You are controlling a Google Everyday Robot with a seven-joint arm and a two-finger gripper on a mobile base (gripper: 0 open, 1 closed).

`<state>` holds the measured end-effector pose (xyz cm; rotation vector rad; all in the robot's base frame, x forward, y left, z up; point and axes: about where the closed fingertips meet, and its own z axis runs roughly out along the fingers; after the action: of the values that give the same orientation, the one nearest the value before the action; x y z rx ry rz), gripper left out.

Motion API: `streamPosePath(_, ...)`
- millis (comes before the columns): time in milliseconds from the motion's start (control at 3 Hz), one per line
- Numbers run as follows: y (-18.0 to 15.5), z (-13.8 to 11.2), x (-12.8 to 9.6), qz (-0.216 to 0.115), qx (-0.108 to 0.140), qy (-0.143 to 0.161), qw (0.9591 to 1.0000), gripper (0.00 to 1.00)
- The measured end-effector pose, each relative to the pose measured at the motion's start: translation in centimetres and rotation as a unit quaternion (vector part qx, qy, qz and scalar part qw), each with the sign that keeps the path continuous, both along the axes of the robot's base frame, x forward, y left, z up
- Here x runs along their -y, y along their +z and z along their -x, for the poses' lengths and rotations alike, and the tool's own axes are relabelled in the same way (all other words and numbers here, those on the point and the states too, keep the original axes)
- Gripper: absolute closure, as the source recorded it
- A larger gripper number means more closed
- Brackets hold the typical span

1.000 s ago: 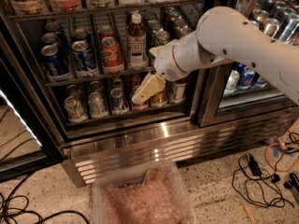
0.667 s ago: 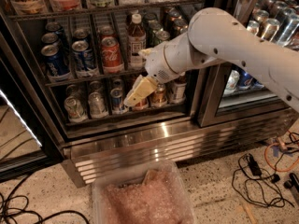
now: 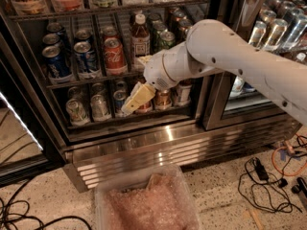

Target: Pick pepsi can from middle shelf of fridge

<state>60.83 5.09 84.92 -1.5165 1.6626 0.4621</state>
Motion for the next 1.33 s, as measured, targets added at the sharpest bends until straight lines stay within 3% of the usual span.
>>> streamPosePath(333, -2.7, -0.1, -2.9, -0.032, -0.016, 0.016, 0.9992, 0.00)
streamPosePath(667, -4.4, 0.7, -5.4, -0.078, -0.012, 0.015, 0.9968, 0.00)
streamPosePath(1000, -4.5, 1.5, -7.4, -0.118, 0.015, -0.007, 0.9929, 0.00)
streamPosePath(1333, -4.7, 2.6, -9.1, -0.126, 0.039, -0.041, 0.9904, 0.00)
